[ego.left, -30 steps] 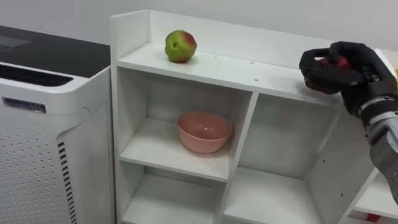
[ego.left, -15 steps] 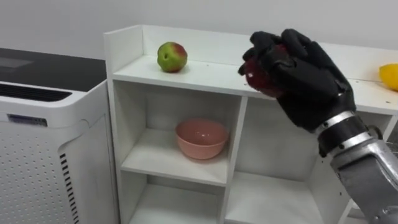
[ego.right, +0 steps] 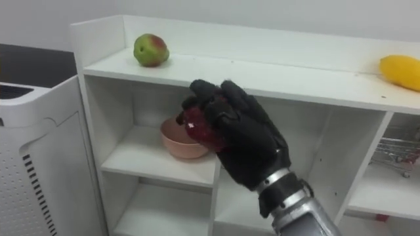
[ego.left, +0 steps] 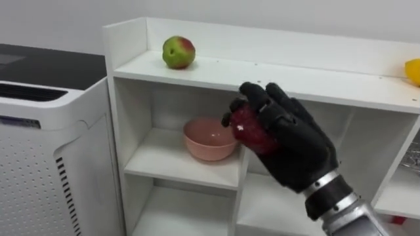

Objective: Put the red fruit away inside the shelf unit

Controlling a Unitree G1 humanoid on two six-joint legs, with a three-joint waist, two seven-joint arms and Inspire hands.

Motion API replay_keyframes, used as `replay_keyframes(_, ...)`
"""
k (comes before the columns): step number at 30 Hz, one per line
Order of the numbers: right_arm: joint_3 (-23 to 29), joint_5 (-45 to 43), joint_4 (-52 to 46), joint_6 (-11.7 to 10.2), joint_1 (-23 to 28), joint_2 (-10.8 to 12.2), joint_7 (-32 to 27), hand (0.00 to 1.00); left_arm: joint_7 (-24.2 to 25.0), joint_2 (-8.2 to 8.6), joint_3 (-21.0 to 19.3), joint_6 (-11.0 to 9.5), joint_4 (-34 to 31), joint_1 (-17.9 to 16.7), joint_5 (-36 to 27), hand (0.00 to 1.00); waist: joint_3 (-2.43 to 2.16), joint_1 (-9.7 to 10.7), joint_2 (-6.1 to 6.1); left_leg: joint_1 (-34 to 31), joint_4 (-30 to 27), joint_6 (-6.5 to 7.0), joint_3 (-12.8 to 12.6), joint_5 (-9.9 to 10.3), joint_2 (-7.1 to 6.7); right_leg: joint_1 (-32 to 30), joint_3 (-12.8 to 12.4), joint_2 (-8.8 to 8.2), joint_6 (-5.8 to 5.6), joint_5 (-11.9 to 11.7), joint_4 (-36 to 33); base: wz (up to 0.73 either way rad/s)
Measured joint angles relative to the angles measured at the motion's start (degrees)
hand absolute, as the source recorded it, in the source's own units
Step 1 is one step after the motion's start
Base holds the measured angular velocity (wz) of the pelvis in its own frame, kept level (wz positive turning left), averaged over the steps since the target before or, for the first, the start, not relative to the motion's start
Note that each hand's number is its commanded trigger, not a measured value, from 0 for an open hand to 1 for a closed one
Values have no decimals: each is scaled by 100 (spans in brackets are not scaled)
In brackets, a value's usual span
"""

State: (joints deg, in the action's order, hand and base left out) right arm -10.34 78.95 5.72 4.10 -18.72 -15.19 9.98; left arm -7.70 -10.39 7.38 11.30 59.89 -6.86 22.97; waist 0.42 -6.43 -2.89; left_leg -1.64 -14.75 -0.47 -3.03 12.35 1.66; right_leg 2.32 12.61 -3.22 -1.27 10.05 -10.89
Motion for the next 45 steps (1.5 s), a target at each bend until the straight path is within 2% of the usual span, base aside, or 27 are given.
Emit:
replay_keyframes(4,-82,204,1658,-36,20,341,-132,100,-98,48,208,-40,104,281,-322,0,52,-5,117,-437,-153,24,-5,-19,7,-470,-1,-25,12,-8,-205,-1)
replay_keyframes(6,-82,252,2422,-43,100,507,-196,100,-210,102,316,-38,110,371,-606,0,35,10,257,-789,-294,43,-34,-34,6,-856,-8,-51,26,-18,-341,-8)
replay_keyframes(9,-32,572,3316,-110,106,685,-321,100,-357,251,442,-50,270,492,-952,0,46,27,415,-1041,-323,79,-35,-100,-27,-1171,7,-112,26,-18,-528,1)
replay_keyframes(13,67,983,3812,-167,95,822,-435,100,-441,338,494,-127,431,555,-1241,0,52,23,441,-1364,-364,101,-68,-199,-52,-1583,-3,-182,28,-15,-788,1)
replay_keyframes(16,212,1157,4195,-162,57,853,-538,100,-608,323,660,-170,451,543,-1355,0,94,-9,460,-1743,-603,108,-66,-187,-46,-1936,-67,-200,59,50,-1059,8)
replay_keyframes(17,291,1154,4313,-157,2,862,-586,100,-670,326,704,-171,450,541,-1357,0,118,-23,455,-1961,-739,109,-62,-187,-50,-2169,-156,-199,75,86,-1218,0)
replay_keyframes(19,410,1174,4367,-156,-33,859,-714,100,-703,325,743,-170,453,521,-1356,0,137,-33,456,-2272,-923,108,-55,-188,-45,-2493,-191,-212,92,135,-1424,2)
replay_keyframes(22,600,1331,4430,-170,-181,813,-881,100,-731,307,896,-152,435,512,-1398,0,165,-46,414,-2735,-1124,111,-84,-212,-75,-3071,-242,-295,116,229,-1802,2)
replay_keyframes(23,656,1334,4592,-161,-394,795,-949,100,-753,310,986,-133,411,529,-1408,0,183,-31,382,-2920,-1150,110,-99,-261,-108,-3317,-233,-364,129,244,-1939,0)
replay_keyframes(25,738,1343,4800,-162,-676,750,-1053,100,-789,295,1047,-137,295,534,-1504,0,207,-32,335,-3166,-1196,118,-137,-323,-119,-3611,-285,-386,136,247,-2081,2)
replay_keyframes(27,749,1504,4811,-156,-936,618,-1121,100,-839,256,1088,-148,92,514,-1865,0,199,-52,291,-3465,-1221,113,-135,-395,-108,-3923,-290,-370,137,206,-2112,0)
replay_keyframes(29,840,1561,4814,-157,-1093,520,-1121,100,-856,259,1079,-177,69,517,-2124,0,203,-84,262,-3571,-1240,112,-139,-419,-113,-4050,-308,-370,200,147,-2136,0)
replay_keyframes(33,1189,1664,5092,-146,-1428,191,-1147,100,-972,249,1068,-201,89,539,-2162,0,213,-173,207,-3714,-1314,121,-125,-408,-119,-4152,-300,-392,204,162,-2205,4)
replay_keyframes(35,1344,1747,5117,-149,-1555,121,-1192,100,-965,229,1069,-198,67,525,-2162,0,209,-186,165,-3776,-1317,124,-134,-405,-127,-4215,-301,-414,202,163,-2222,2)
replay_keyframes(36,1455,1758,5118,-148,-1683,91,-1209,100,-952,181,1069,-195,-38,511,-2160,0,231,-186,125,-3825,-1323,126,-139,-407,-130,-4276,-291,-432,208,159,-2239,0)
replay_keyframes(41,1653,1753,5362,-101,-2226,-147,-1253,100,-943,18,1083,-232,-333,500,-2178,0,233,-177,124,-4022,-1508,164,-134,-379,-122,-4378,-164,-459,210,170,-2318,7)
replay_keyframes(45,1874,1758,5364,-141,-2548,-335,-1501,100,-933,-18,1071,-282,-347,502,-2242,0,231,-236,132,-4216,-1742,226,-182,-293,-135,-4578,-249,-488,153,229,-2489,0)
